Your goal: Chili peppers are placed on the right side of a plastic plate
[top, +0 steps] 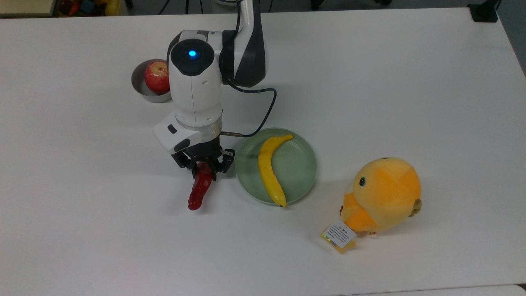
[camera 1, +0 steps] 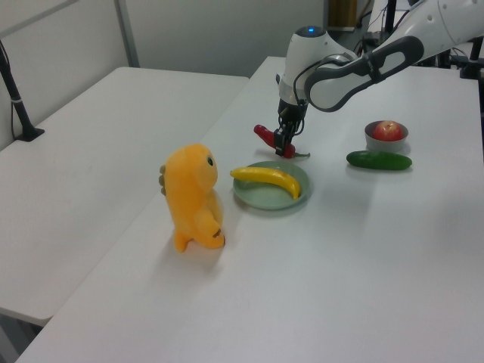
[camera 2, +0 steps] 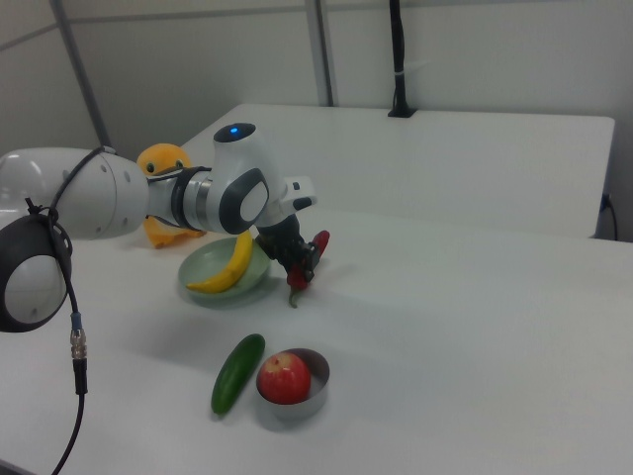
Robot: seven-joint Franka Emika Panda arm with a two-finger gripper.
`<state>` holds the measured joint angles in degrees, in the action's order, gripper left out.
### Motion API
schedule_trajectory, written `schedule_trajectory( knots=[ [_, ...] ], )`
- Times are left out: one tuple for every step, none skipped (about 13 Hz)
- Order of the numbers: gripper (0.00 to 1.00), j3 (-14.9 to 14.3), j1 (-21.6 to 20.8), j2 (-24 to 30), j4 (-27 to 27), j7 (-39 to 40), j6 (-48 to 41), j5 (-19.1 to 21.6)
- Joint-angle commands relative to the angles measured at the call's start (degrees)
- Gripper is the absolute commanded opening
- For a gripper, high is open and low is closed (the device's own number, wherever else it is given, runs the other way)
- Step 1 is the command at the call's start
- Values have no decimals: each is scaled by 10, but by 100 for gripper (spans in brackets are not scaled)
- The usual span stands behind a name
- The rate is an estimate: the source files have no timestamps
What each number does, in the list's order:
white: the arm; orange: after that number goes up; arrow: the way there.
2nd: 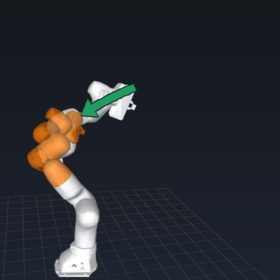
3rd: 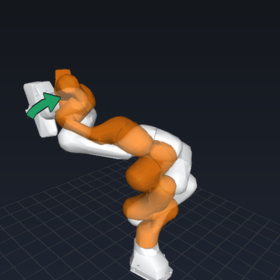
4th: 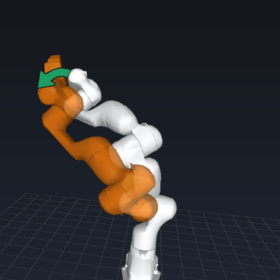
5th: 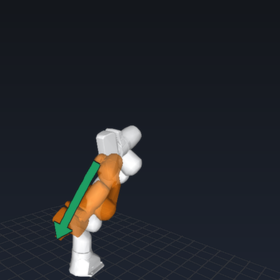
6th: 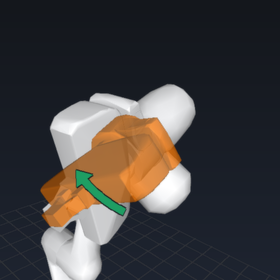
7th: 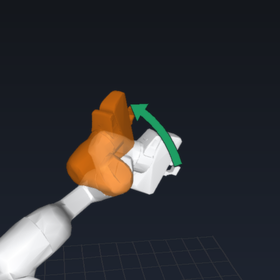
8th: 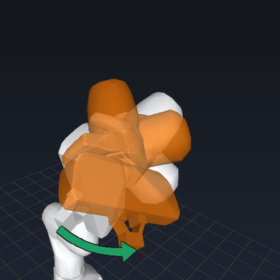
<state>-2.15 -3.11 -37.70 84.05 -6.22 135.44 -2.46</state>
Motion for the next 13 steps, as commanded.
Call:
schedule_trajectory(
  knots=[
    [74,-2,6,-12,-9,16,7,-6],
    [97,-2,7,-11,-9,15,7,-5],
    [100,-2,8,-11,-9,16,7,-7],
    [100,-2,8,-10,-9,16,6,-13],
    [100,-2,8,-6,-9,16,6,-14],
    [100,-2,9,3,-9,15,1,-13],
    [100,-2,9,21,-6,12,-4,-13],
    [100,-2,9,38,5,12,-13,-13],
    [100,-3,9,58,6,12,-45,-13],
    [100,-2,9,83,7,15,-88,-13],
    [100,-2,8,106,8,16,-127,-14],
    [100,-2,7,132,14,17,-166,-17],
    [100,-2,7,159,29,19,-185,-25]
  ],
)
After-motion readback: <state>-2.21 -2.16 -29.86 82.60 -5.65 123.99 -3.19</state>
